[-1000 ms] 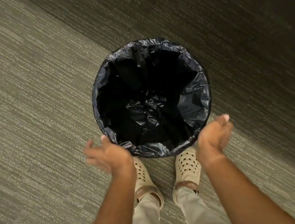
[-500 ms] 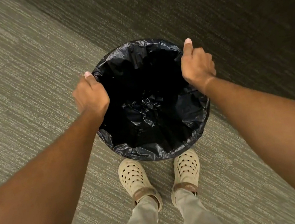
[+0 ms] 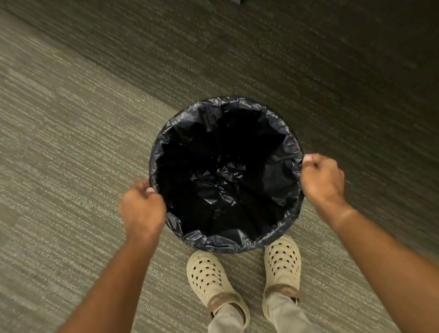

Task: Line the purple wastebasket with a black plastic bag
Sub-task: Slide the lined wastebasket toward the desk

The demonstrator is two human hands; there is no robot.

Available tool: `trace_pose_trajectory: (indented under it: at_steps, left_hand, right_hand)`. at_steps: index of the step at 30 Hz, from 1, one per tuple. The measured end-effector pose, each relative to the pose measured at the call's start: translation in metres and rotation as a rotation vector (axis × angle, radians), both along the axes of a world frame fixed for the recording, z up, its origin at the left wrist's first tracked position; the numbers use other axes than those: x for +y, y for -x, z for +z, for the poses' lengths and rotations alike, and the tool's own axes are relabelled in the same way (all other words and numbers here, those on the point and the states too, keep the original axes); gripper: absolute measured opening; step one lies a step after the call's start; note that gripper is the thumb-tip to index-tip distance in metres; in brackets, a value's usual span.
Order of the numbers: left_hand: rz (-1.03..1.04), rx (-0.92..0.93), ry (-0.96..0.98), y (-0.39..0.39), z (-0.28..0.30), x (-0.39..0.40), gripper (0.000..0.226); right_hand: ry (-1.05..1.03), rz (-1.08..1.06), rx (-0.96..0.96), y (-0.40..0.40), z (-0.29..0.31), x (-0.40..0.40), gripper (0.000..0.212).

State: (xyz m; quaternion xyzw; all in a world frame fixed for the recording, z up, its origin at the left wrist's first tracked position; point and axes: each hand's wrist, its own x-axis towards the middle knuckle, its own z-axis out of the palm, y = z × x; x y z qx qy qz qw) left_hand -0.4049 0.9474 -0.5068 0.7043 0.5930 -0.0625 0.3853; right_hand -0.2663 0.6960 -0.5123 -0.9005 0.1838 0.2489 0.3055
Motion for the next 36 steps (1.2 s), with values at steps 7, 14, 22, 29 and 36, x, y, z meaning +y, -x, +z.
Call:
trace_pose_trajectory:
  at_steps: [7,14,22,29,36]
  left_hand:
    - [0.165,-0.004,0.108,-0.009,-0.007,0.022,0.016]
    - [0.062,-0.066,0.161,-0.048,0.032,0.039,0.026]
    - [-0.069,-0.053,0.107,-0.157,0.053,0.054,0.014]
    - [-0.127,-0.058,0.028,-0.266,0.073,0.060,0.015]
    - [-0.262,0.009,-0.022,-0.350,0.065,0.079,0.028]
  right_hand:
    - [0.037,-0.092,0.036,-0.007,0.008,0.007,0.028]
    - [0.112,-0.178,-0.005,-0.037,0.044,0.009,0.033]
    - [0.094,-0.259,-0.074,-0.122,0.054,0.018,0.020]
    - [-0.054,-0.128,-0.032,-0.216,0.044,0.025,0.027]
    - [-0.160,-0.195,-0.075,-0.294,0.037,0.040,0.031]
